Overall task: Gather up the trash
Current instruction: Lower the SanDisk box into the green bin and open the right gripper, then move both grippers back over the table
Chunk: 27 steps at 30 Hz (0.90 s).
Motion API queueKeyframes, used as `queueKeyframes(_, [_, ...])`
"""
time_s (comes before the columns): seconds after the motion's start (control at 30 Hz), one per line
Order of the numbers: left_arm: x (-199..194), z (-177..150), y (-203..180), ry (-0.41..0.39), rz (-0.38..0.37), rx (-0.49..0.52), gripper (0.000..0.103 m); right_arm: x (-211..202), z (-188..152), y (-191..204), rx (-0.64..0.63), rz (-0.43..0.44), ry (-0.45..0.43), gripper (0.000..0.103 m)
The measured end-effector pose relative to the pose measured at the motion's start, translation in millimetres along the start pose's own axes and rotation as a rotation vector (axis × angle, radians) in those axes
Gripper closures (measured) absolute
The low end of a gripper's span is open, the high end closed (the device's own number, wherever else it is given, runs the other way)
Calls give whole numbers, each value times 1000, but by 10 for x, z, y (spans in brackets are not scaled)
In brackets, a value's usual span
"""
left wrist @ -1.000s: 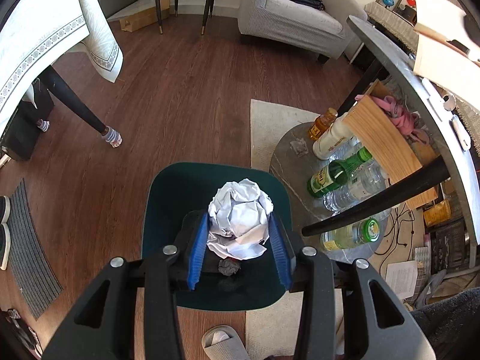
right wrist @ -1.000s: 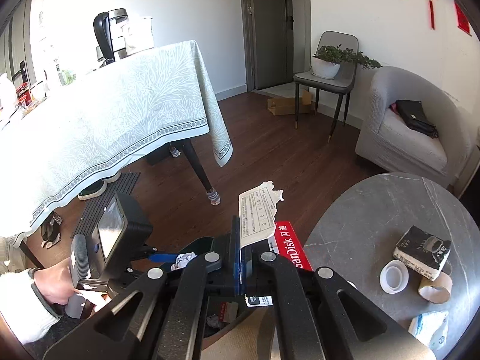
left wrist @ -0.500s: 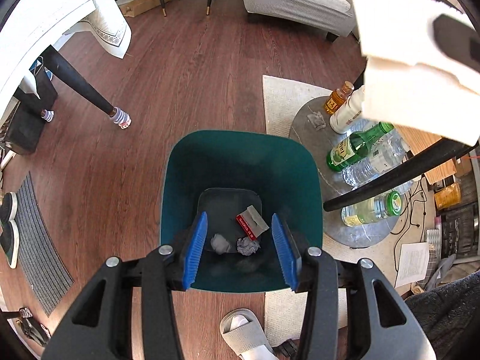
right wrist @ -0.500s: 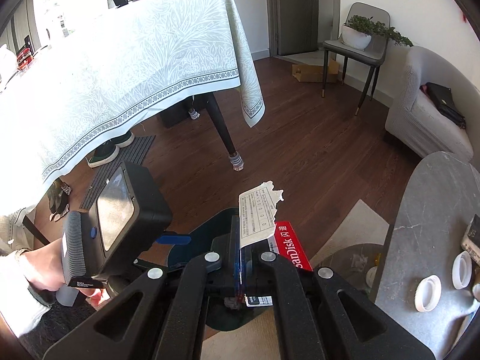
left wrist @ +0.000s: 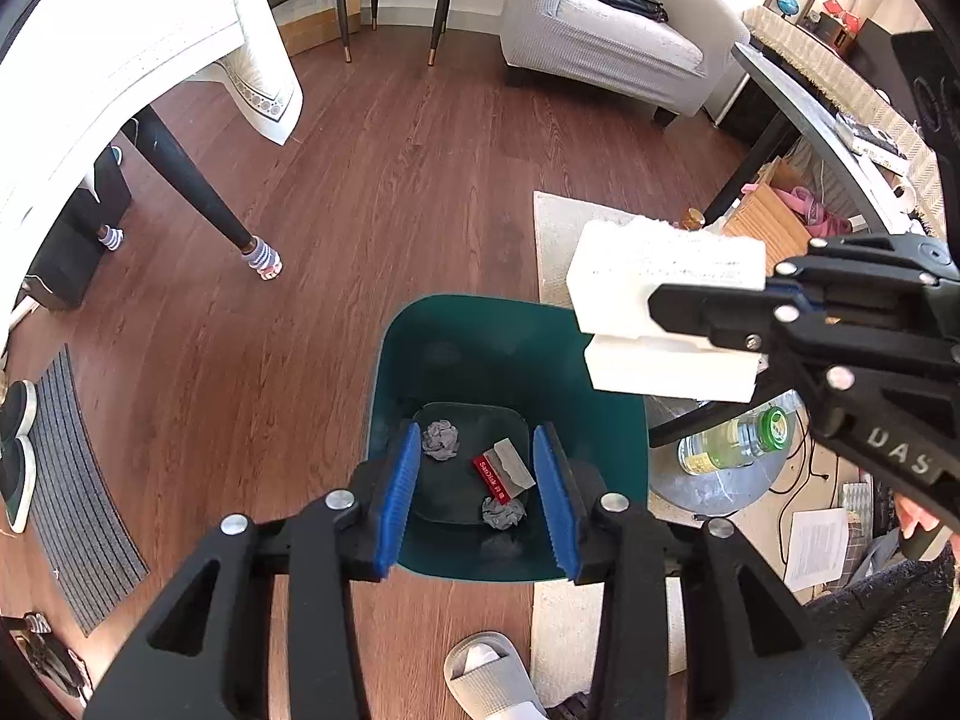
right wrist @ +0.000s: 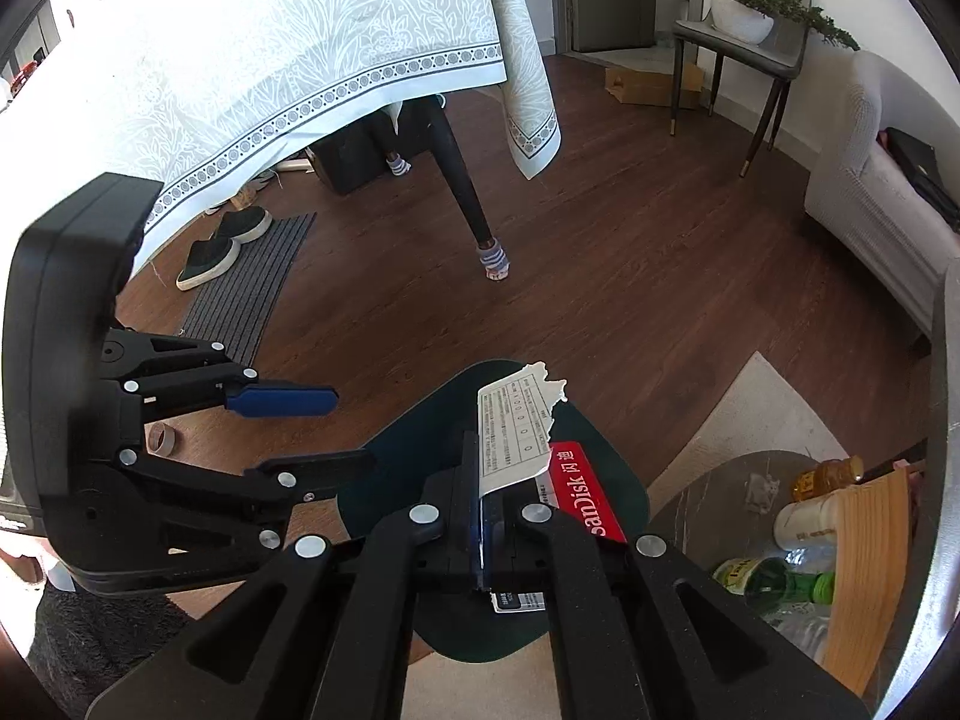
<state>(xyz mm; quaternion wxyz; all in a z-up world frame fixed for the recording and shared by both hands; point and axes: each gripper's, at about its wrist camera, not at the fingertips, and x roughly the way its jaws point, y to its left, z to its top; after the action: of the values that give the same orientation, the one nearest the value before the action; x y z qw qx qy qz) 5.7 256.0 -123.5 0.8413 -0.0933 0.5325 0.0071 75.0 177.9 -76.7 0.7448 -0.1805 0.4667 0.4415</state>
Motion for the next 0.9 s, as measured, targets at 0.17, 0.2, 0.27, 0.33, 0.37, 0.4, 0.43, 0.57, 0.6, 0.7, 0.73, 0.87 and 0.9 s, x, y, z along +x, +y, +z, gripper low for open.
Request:
queueKeyframes(0.17, [-161, 22, 55, -36, -24, -12, 76, 282, -64, 22, -1, 1, 52, 103])
queueKeyframes(0.2, [-199, 32, 58, -45, -27, -13, 76, 338, -83, 32, -5, 0, 64, 103])
queueKeyframes(0.27, [-291, 55, 50, -72, -32, -11, 78, 440, -122, 59, -14, 3, 83, 103])
queueKeyframes(0.33, [-377, 78, 52, -100, -41, -15, 79, 567, -175, 80, -20, 6, 112, 103])
queueKeyframes(0.37, [-419, 91, 46, -112, -44, -16, 83, 630, -200, 87, -22, 6, 127, 103])
queueKeyframes(0.4, [-456, 106, 35, -126, -46, -16, 85, 688, -226, 94, -22, 8, 140, 103])
queueKeyframes(0.43, [-498, 118, 31, -140, -48, -19, 85, 739, -251, 99, -22, 9, 152, 103])
queueKeyframes(0.57, [-608, 153, 8, -183, -62, -29, 85, 911, -353, 115, -30, 21, 190, 103])
queueKeyframes(0.6, [-615, 162, 9, -187, -64, -30, 85, 948, -380, 125, -33, 28, 201, 102])
queueKeyframes(0.7, [-635, 184, 1, -195, -59, -29, 85, 1009, -461, 141, -36, 19, 220, 48])
queueKeyframes(0.73, [-667, 186, -13, -200, -58, -29, 85, 1015, -488, 148, -39, 15, 220, 39])
queueKeyframes(0.87, [-796, 226, -34, -249, -77, -44, 85, 1027, -529, 147, -46, 17, 230, 37])
queueKeyframes(0.9, [-834, 244, -50, -264, -85, -42, 85, 1009, -537, 149, -49, 17, 229, 37])
